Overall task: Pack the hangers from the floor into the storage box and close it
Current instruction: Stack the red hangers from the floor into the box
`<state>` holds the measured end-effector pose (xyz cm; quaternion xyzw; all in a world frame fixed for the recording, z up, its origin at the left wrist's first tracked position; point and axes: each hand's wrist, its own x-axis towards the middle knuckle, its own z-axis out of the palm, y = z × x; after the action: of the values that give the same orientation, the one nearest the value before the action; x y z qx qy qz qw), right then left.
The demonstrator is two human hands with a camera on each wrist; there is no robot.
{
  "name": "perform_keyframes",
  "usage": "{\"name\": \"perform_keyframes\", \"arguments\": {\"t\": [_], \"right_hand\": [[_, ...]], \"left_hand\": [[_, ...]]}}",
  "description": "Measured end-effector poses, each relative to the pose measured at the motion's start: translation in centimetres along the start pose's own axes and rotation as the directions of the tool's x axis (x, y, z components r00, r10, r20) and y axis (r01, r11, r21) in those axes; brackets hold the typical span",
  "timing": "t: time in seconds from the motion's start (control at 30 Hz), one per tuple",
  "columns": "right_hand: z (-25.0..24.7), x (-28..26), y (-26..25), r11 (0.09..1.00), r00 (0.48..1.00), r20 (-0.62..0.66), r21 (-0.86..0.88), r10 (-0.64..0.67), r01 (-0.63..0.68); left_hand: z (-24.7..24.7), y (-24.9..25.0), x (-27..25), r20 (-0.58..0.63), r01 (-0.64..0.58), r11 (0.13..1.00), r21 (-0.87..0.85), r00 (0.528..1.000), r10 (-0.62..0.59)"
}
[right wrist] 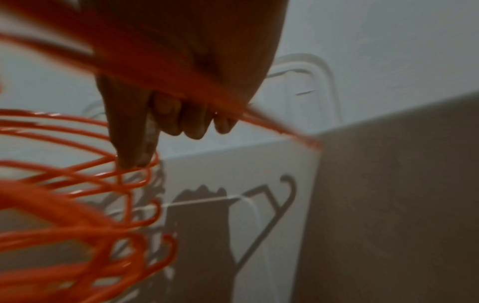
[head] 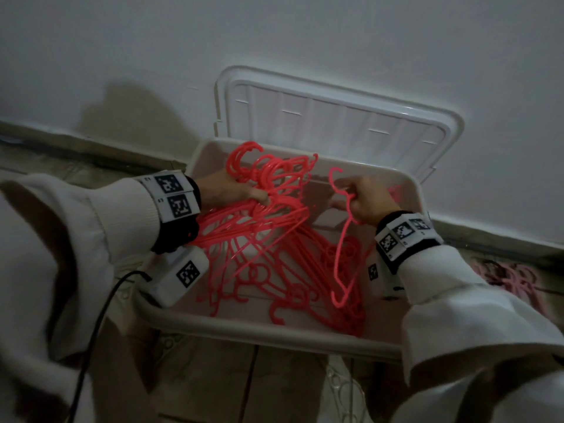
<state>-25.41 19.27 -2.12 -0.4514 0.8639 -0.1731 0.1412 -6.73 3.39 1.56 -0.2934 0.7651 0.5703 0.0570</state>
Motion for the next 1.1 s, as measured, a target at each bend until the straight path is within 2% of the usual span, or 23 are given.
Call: {"name": "perform_keyframes", "arguments": {"t": [0.1,0.27,0.4,0.47,0.6,0.7,0.9,0.97,1.1], "right_hand": [[1.3,-0.1,-2.8,0.994,0.989,0.109,-0.045,-0.097,0.103],[2.6,0.0,-4.3,0.931,0.97,0.044,-0.273,-0.238,0.241],[3.1,-0.1,-3.5,0.908,0.918,-0.065,-0.191,-0.39,0.372],[3.0,0.3,-2.8,0.916,0.917,-0.04,-0.067,-0.398,0.395],[2.5,1.2,-1.5,0.955,0.955,-0.021,0.015,-0.297,0.298],[2.0,1.5,-0.7,0.96,0.968,0.003,0.126,-0.253,0.25],[1.6,1.2,-1.2,0.89,0.969,0.11,0.429,-0.223,0.156],[2.1,1.4,-0.9,0.884,0.967,0.135,0.448,-0.216,0.135],[3.7,1.7,0.5,0.936,0.984,0.103,0.337,-0.144,0.102]], "left_hand": [[0.3,0.3,0.1,-0.005,-0.02,0.999,-0.037,1.0,0.02],[0.4,0.3,0.2,-0.008,-0.038,0.991,-0.126,0.999,0.038],[0.2,0.1,0.0,0.051,-0.061,0.97,-0.235,0.996,0.075],[0.0,0.0,0.0,0.081,-0.087,0.968,-0.236,0.991,0.109],[-0.5,-0.5,-0.1,0.174,-0.029,0.992,-0.122,0.983,0.05],[-0.5,-0.8,-0.2,0.2,-0.009,0.999,-0.039,0.98,0.016],[-0.1,-0.7,-0.6,0.224,-0.018,0.996,0.084,0.975,-0.002],[0.2,-0.7,-0.7,0.208,-0.019,0.987,0.158,0.978,-0.015],[0.5,-0.8,-0.3,0.123,-0.021,0.962,0.271,0.992,-0.013]]}}
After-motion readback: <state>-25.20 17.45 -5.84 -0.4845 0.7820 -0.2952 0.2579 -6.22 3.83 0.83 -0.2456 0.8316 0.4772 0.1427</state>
